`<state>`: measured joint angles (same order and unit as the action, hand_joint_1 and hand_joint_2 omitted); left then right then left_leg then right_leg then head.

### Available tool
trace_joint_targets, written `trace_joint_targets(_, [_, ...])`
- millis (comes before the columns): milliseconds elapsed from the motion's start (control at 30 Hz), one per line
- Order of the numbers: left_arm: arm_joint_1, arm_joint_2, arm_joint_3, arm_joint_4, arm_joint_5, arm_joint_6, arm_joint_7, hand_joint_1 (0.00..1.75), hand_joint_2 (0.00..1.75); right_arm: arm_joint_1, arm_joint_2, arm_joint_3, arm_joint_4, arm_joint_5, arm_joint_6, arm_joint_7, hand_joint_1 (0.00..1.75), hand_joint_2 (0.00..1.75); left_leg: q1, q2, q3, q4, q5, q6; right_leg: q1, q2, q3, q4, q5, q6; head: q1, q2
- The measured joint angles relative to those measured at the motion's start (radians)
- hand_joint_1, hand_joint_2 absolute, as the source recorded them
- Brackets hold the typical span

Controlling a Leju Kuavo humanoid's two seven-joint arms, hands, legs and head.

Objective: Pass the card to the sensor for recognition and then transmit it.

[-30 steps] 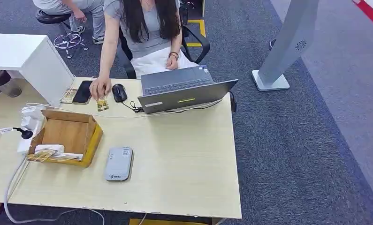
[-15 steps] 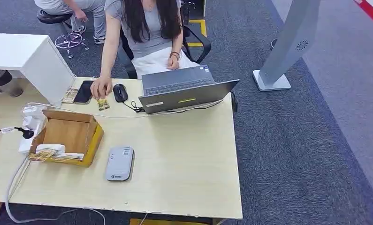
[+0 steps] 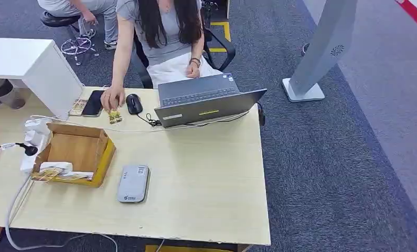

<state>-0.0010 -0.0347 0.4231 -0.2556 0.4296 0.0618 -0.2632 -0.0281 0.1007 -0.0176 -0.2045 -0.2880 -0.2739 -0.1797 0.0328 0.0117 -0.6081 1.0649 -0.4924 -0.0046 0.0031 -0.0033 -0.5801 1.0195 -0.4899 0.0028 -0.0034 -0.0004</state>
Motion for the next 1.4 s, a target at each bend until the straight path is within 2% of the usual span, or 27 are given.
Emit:
trace_joint_targets(33, [-0.001, 0.0, 0.008, 0.001, 0.002, -0.002, -0.002, 0.0, 0.0, -0.001, 0.0, -0.006, 0.001, -0.007, 0.002, -0.004, 0.0, 0.0, 0.0, 0.0, 0.0, 0.0, 0.0, 0.0, 0.0, 0.0, 0.0, 0.0, 0.0, 0.0, 0.0, 0.0])
trace_joint_targets(67, [-0.001, 0.001, 0.014, 0.003, 0.003, -0.008, -0.009, 0.0, 1.75, -0.002, 0.0, -0.012, 0.003, -0.014, 0.001, -0.009, 0.0, 0.0, 0.0, 0.0, 0.0, 0.0, 0.0, 0.0, 0.0, 0.0, 0.0, 0.0, 0.0, 0.0, 0.0, 0.0])
trace_joint_targets(133, [0.0, 0.002, 0.031, 0.003, 0.003, -0.028, -0.042, 0.0, 1.75, -0.003, -0.003, -0.026, 0.005, -0.023, -0.014, -0.008, 0.0, 0.0, 0.0, 0.0, 0.0, 0.0, 0.0, 0.0, 0.0, 0.0, 0.0, 0.0, 0.0, 0.0, 0.0, 0.0])
trace_joint_targets(200, [-0.001, 0.003, 0.052, 0.003, 0.021, -0.042, -0.129, 0.0, 1.75, -0.002, -0.006, -0.04, 0.008, -0.029, -0.037, -0.004, 0.0, 0.0, 0.0, 0.0, 0.0, 0.0, 0.0, 0.0, 0.0, 0.0, 0.0, 0.0, 0.0, 0.0, 0.0, 0.0])
trace_joint_targets(267, [-0.001, 0.007, 0.093, 0.001, 0.058, -0.063, -0.262, 0.0, 1.75, -0.002, -0.007, -0.055, 0.008, -0.036, -0.057, 0.009, 0.0, 0.0, 0.0, 0.0, 0.0, 0.0, 0.0, 0.0, 0.0, 0.0, 0.0, 0.0, 0.0, 0.0, 0.0, 0.0])
trace_joint_targets(333, [0.0, 0.015, 0.136, -0.012, 0.068, -0.066, -0.32, 0.0, 1.75, -0.001, -0.008, -0.064, 0.009, -0.037, -0.064, 0.015, 0.0, 0.0, 0.0, 0.0, 0.0, 0.0, 0.0, 0.0, 0.0, 0.0, 0.0, 0.0, 0.0, 0.0, 0.0, 0.0])
trace_joint_targets(467, [0.0, 0.025, 0.189, -0.027, 0.07, -0.066, -0.327, 0.0, 1.75, -0.001, -0.009, -0.078, 0.01, -0.039, -0.064, 0.015, 0.0, 0.0, 0.0, 0.0, 0.0, 0.0, 0.0, 0.0, 0.0, 0.0, 0.0, 0.0, 0.0, 0.0, 0.0, 0.0])
trace_joint_targets(767, [0.0, 0.027, 0.216, -0.035, 0.07, -0.067, -0.33, 0.0, 1.75, -0.002, -0.009, -0.084, 0.013, -0.039, -0.064, 0.016, 0.0, 0.0, -0.001, 0.0, 0.0, 0.0, 0.0, 0.0, 0.0, 0.0, 0.0, 0.0, 0.0, 0.0, 0.0, 0.0])
trace_joint_targets(867, [0.005, 0.025, 0.238, -0.058, 0.06, -0.118, -0.375, 0.0, 1.75, -0.001, -0.009, -0.084, 0.014, -0.035, -0.073, 0.026, 0.0, 0.0, -0.001, 0.0, 0.0, 0.0, 0.0, 0.0, 0.0, 0.0, 0.0, 0.0, 0.0, 0.0, 0.0, 0.0])
trace_joint_targets(1000, [0.012, 0.022, 0.289, -0.111, 0.032, -0.133, -0.366, 0.0, 1.75, -0.002, -0.009, -0.084, 0.015, -0.03, -0.079, 0.029, 0.0, 0.0, -0.001, 0.0, 0.001, -0.001, 0.0, 0.0, 0.0, 0.0, 0.0, 0.0, 0.0, 0.0, 0.0, 0.0])
trace_joint_targets(1067, [0.02, 0.017, 0.31, -0.146, 0.016, -0.171, -0.397, 0.0, 1.75, -0.002, -0.009, -0.085, 0.015, -0.03, -0.077, 0.036, 0.0, 0.0, -0.001, 0.0, 0.001, -0.001, 0.0, 0.0, 0.0, 0.0, 0.0, 0.0, 0.0, 0.0, 0.0, 0.0])
trace_joint_targets(1100, [0.029, 0.01, 0.322, -0.185, 0.001, -0.199, -0.388, 0.0, 1.75, -0.001, -0.009, -0.086, 0.015, -0.029, -0.076, 0.04, 0.0, 0.0, -0.001, 0.0, 0.001, -0.001, 0.0, 0.0, 0.0, 0.0, 0.0, 0.0, 0.0, 0.0, 0.0, 0.0])
trace_joint_targets(1167, [0.051, -0.026, 0.365, -0.33, -0.047, -0.246, -0.313, 0.0, 1.75, -0.001, -0.009, -0.087, 0.016, -0.027, -0.071, 0.048, 0.0, 0.0, -0.001, 0.0, 0.001, -0.001, 0.0, 0.0, 0.0, 0.0, -0.001, 0.0, 0.0, 0.0, 0.0, 0.0])
trace_joint_targets(1267, [0.056, -0.118, 0.468, -0.635, -0.068, -0.318, -0.177, 0.0, 1.75, -0.001, -0.009, -0.09, 0.018, -0.012, -0.061, 0.065, 0.0, 0.0, -0.001, 0.0, 0.0, -0.001, 0.001, 0.0, 0.0, 0.0, 0.0, 0.0, 0.0, 0.0, 0.0, 0.0])
trace_joint_targets(1333, [0.054, -0.172, 0.517, -0.808, -0.04, -0.341, -0.132, 0.0, 1.75, -0.001, -0.009, -0.09, 0.018, -0.003, -0.059, 0.071, 0.0, 0.0, -0.001, 0.001, 0.001, -0.001, 0.001, 0.0, 0.0, 0.0, 0.001, 0.0, 0.0, 0.0, -0.001, 0.0])
trace_joint_targets(1400, [0.057, -0.208, 0.544, -0.96, 0.006, -0.347, -0.111, 0.0, 1.75, 0.001, -0.009, -0.09, 0.018, 0.0, -0.058, 0.079, 0.0, 0.0, -0.001, 0.001, 0.001, 0.0, 0.001, 0.0, 0.0, 0.0, 0.0, 0.0, 0.0, 0.0, -0.001, 0.0])
